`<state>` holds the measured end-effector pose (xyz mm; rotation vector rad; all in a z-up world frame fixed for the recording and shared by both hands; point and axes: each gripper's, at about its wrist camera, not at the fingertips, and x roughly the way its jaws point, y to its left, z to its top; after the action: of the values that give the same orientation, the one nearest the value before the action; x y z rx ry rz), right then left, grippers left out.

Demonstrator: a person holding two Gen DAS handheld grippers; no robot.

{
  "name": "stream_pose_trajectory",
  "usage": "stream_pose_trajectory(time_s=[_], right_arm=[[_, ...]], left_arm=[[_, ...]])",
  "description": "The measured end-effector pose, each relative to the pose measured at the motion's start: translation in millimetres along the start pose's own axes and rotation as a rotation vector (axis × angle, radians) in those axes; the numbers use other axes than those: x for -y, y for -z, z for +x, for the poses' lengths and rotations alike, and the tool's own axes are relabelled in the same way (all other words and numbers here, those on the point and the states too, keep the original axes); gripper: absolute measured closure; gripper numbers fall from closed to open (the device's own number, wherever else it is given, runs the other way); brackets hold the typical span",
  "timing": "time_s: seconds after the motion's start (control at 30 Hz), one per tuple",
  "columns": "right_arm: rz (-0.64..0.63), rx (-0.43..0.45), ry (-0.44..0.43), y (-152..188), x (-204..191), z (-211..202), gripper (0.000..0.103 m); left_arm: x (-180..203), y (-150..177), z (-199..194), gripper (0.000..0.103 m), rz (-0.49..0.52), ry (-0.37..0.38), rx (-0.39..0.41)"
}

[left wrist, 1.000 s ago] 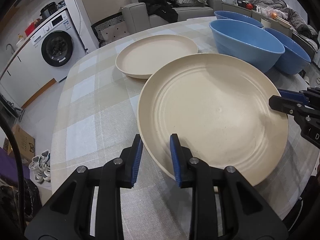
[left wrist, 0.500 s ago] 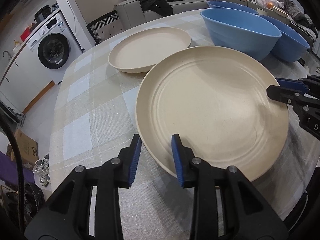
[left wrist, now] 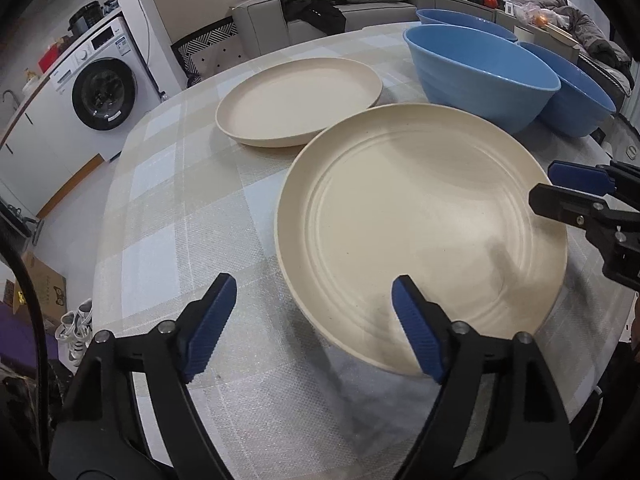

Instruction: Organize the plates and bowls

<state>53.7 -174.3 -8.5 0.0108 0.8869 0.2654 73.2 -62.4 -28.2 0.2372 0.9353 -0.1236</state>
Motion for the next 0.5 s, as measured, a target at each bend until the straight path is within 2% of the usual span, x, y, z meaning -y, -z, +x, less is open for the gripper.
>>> stream_pose_trajectory(time_s=[0.1, 0.17, 0.23, 0.3, 0.37, 0.5], right_arm=[[-0.008, 0.017, -0.020, -3, 0, -7, 0.047], [-0.023, 0.036, -0.030, -5, -1, -13, 0.034], [-0.039, 0.063, -0.037, -6, -3, -20, 0.020], [-0.056, 0.091, -0.044, -10, -7, -27, 0.016], [-0.064, 0.100, -0.041, -15, -10, -31, 0.013], [-0.077, 0.151, -0.058, -25, -13, -46, 0.005]], left_arm=[[-7, -2, -6, 0.025, -0.033, 0.016, 0.013], [-14, -3, -11, 0.024, -0.072, 0.033, 0.024], [-21, -5, -17, 0.020, -0.117, 0.055, 0.038], [-30, -7, -21, 0.013, -0.159, 0.049, 0.058], [-37, -8, -27, 0.000, -0.198, 0.033, 0.076], [-54, -9, -44, 0.001, -0.259, 0.045, 0.113]])
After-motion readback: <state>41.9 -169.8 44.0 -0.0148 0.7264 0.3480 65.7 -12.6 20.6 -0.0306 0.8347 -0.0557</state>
